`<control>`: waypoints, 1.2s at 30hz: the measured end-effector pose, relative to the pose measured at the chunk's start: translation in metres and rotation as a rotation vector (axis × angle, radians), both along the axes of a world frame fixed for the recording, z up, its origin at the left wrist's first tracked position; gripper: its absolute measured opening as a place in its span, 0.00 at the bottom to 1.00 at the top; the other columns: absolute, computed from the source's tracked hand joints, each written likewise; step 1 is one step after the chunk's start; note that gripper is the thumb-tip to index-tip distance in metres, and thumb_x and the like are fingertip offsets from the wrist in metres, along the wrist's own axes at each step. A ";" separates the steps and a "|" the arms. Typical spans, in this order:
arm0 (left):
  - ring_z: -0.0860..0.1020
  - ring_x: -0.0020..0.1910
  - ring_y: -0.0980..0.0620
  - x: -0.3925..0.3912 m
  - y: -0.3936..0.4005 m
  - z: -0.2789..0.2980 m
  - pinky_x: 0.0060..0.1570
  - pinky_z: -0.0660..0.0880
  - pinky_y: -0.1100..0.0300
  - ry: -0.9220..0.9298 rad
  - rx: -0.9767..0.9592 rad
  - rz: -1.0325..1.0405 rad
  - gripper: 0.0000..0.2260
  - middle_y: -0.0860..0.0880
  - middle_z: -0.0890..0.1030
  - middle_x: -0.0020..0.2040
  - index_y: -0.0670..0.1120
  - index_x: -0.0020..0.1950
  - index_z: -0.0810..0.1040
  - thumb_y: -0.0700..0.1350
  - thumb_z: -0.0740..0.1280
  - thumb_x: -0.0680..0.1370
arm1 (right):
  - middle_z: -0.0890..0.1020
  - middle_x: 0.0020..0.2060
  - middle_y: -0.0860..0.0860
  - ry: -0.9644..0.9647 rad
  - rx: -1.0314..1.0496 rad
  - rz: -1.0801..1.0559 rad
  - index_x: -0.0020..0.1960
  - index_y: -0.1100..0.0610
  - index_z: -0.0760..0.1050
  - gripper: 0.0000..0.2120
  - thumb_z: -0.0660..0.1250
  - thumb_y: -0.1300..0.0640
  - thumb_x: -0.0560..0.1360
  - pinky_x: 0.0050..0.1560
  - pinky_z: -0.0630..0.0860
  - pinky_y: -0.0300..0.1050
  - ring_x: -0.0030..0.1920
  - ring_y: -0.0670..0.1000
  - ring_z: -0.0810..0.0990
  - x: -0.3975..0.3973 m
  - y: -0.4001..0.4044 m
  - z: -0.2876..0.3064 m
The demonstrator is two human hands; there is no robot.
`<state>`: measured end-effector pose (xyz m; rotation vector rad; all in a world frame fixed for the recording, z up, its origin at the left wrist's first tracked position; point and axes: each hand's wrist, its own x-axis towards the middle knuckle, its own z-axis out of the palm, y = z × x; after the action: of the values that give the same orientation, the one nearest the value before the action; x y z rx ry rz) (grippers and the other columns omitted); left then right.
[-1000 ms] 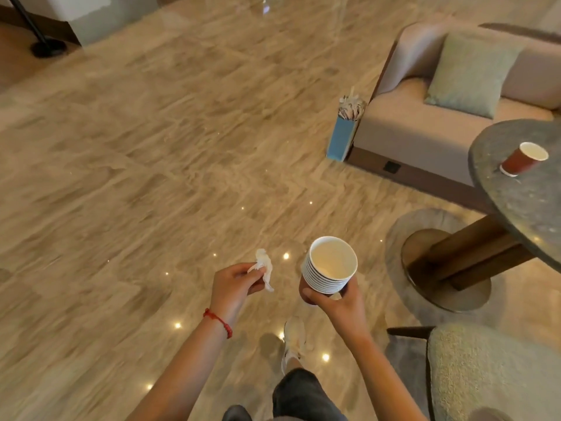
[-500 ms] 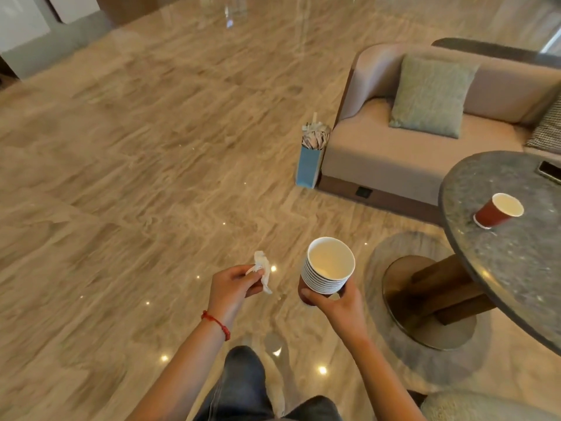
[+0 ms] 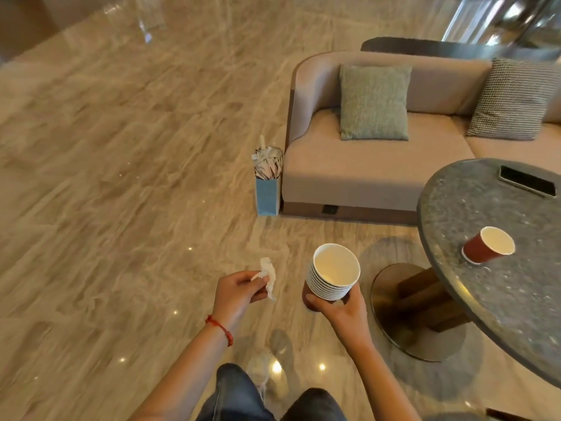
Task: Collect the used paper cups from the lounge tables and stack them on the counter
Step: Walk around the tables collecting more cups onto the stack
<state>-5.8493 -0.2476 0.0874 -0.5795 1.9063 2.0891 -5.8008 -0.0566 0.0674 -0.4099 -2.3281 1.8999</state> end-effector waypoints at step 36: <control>0.81 0.32 0.57 -0.193 0.378 -0.002 0.35 0.78 0.68 -0.031 -0.001 -0.925 0.03 0.50 0.84 0.32 0.42 0.43 0.82 0.37 0.70 0.72 | 0.76 0.52 0.37 0.016 0.006 -0.978 0.57 0.40 0.68 0.33 0.80 0.58 0.60 0.50 0.71 0.24 0.54 0.31 0.74 -0.071 0.276 0.006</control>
<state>-6.0427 0.1307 0.0854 0.2562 1.6697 1.4443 -5.8719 0.2198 0.0738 -1.2297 -1.5937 1.3628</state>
